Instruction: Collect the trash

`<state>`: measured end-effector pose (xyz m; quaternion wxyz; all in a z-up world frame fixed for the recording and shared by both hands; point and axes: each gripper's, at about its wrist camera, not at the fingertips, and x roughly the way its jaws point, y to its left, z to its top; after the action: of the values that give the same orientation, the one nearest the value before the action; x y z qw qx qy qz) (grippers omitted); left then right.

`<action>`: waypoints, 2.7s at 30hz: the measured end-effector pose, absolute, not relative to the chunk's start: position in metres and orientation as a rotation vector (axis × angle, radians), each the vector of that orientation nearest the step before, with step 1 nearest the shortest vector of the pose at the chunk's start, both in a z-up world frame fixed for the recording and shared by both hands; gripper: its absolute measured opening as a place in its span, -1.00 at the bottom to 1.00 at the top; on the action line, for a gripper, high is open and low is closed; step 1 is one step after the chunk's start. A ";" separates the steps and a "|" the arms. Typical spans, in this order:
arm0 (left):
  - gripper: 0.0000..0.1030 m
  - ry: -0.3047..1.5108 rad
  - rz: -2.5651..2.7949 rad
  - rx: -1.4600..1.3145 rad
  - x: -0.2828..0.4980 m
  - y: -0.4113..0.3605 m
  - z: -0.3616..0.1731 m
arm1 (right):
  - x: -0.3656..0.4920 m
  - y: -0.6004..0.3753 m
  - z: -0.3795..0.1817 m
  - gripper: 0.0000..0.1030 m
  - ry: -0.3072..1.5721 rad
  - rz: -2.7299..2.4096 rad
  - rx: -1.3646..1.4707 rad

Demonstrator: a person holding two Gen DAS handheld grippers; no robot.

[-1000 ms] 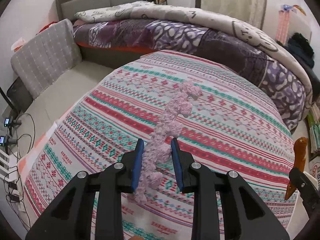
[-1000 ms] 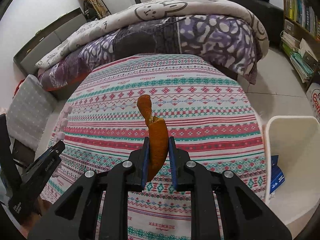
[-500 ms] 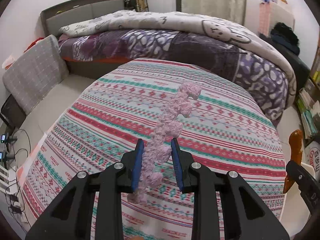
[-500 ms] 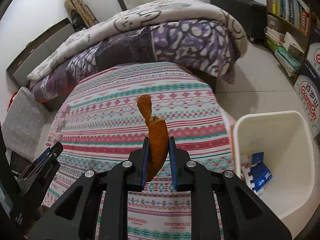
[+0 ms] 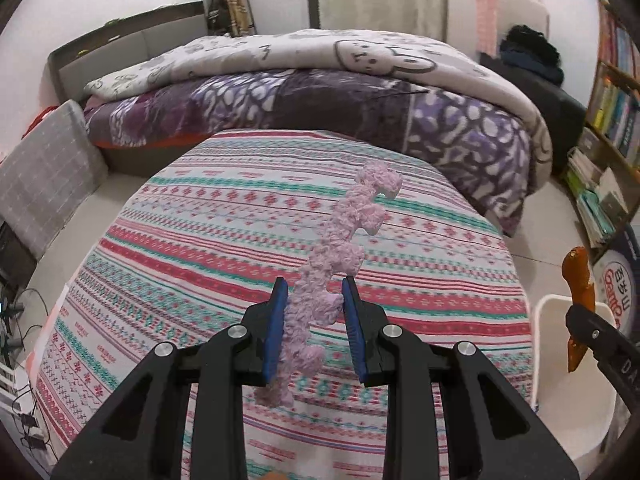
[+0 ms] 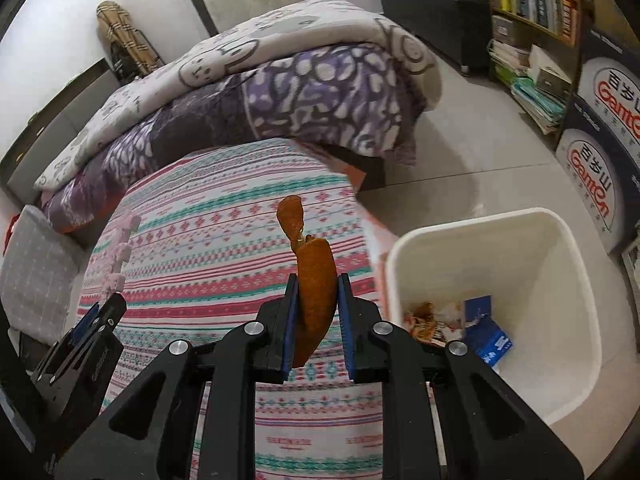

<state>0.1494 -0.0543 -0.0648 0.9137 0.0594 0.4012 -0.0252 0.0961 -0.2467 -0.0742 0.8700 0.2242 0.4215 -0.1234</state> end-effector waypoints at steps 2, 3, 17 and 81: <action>-0.45 0.822 -0.071 0.131 0.146 -0.065 -0.064 | 0.092 -0.255 -0.075 -0.65 0.881 -0.273 0.476; -0.45 0.821 -0.078 0.136 0.144 -0.069 -0.065 | 0.089 -0.260 -0.075 -0.65 0.880 -0.280 0.479; -0.45 0.805 -0.213 0.204 0.113 -0.143 -0.068 | 0.048 -0.330 -0.080 -0.63 0.870 -0.409 0.545; 0.86 0.579 -0.328 0.216 -0.045 -0.076 -0.028 | -0.119 -0.254 -0.037 0.86 0.568 -0.663 0.316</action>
<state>-0.0447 -0.0757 -0.0277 0.9394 0.1058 0.2838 -0.1607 -0.1191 -0.2543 -0.0372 0.8942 0.1524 0.2738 -0.3197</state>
